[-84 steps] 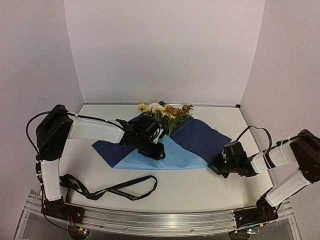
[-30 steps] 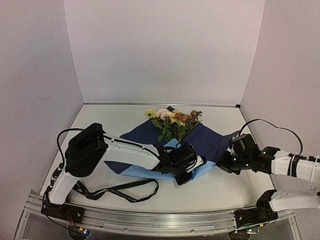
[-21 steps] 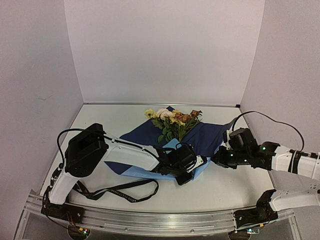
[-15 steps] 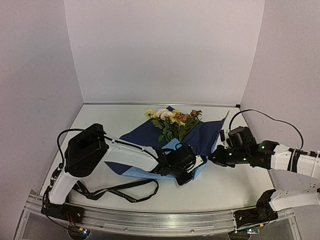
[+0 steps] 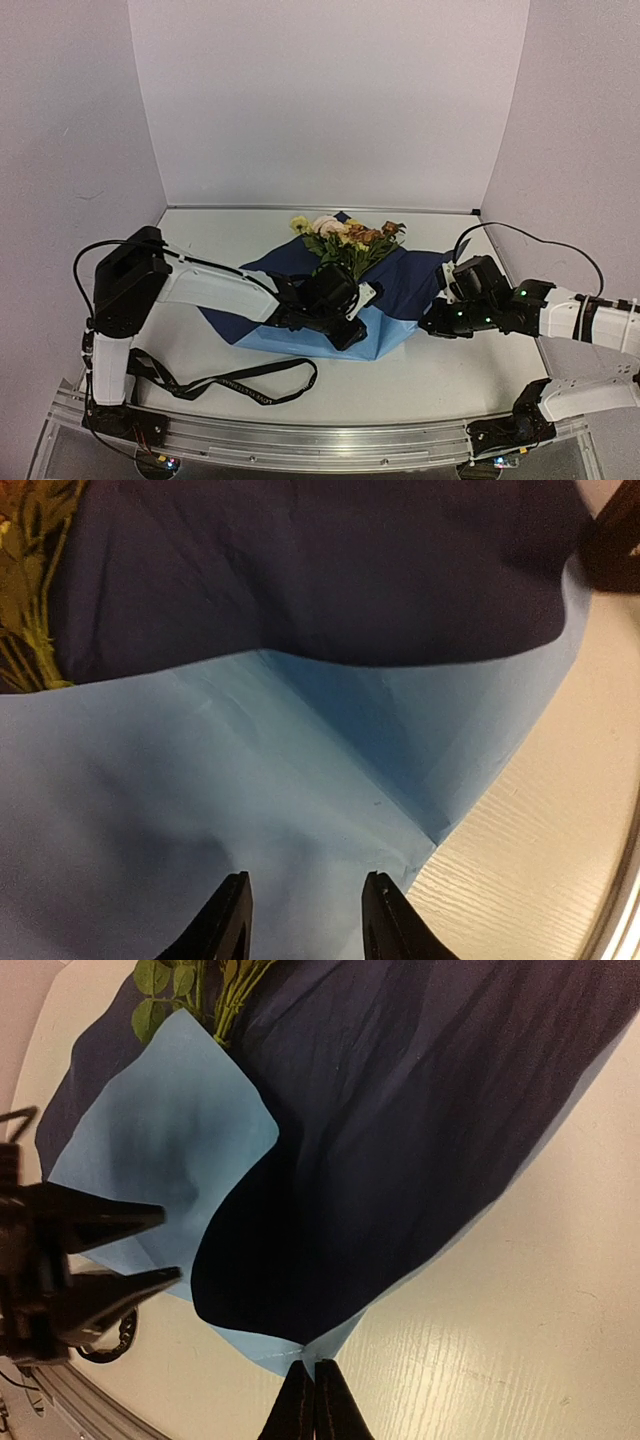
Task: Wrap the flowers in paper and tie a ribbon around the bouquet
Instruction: Fold the one-fourth-folded wrapping paper at the center of the board.
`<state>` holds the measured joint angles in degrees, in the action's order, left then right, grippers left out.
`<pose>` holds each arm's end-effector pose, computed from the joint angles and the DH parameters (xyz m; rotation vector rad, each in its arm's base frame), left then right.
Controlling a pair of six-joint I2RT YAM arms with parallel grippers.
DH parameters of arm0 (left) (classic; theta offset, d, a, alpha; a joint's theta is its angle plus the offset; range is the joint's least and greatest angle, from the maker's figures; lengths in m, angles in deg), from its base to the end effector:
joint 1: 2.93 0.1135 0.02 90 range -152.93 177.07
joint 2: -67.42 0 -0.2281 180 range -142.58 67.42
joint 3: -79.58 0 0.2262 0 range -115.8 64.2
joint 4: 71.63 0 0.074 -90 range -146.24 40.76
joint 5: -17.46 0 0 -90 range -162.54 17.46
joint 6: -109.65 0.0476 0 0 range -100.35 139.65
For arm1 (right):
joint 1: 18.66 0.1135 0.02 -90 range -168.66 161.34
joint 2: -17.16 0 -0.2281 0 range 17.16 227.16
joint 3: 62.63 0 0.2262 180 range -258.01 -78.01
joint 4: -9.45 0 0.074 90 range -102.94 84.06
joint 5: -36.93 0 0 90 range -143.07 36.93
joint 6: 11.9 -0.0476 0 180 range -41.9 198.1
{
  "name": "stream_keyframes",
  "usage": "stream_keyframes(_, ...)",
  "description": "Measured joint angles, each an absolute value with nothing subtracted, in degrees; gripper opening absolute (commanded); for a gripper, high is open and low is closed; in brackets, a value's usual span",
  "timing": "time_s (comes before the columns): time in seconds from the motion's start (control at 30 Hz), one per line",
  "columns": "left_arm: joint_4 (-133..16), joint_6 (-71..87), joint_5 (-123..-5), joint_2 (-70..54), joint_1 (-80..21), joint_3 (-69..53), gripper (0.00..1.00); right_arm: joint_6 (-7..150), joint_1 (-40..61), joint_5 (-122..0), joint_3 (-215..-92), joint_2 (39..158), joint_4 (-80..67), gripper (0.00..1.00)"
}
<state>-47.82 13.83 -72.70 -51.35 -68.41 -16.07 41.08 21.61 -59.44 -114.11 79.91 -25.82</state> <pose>0.1748 -0.3828 0.1358 1.2276 2.1437 -0.5654 0.1651 0.1468 0.1840 -0.1272 2.5143 0.7358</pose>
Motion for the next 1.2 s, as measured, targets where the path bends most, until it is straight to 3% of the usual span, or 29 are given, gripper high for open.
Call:
stream_keyframes(0.37, -48.39, 6.36, -68.87, -33.47, -63.86, 0.09, 0.38, 42.82, 19.68, -55.48, -113.64, 77.55, -30.68, 0.0)
stream_keyframes(0.53, -45.82, 4.29, -67.0, -29.38, -64.06, 6.43, 0.29, 43.03, 16.6, -55.03, -112.37, 76.84, -32.51, 0.0)
stream_keyframes(1.2, -50.5, 3.05, -65.76, -38.05, -60.57, 8.78, 0.14, 44.89, 16.63, -57.91, -114.63, 77.42, -35.13, 0.0)
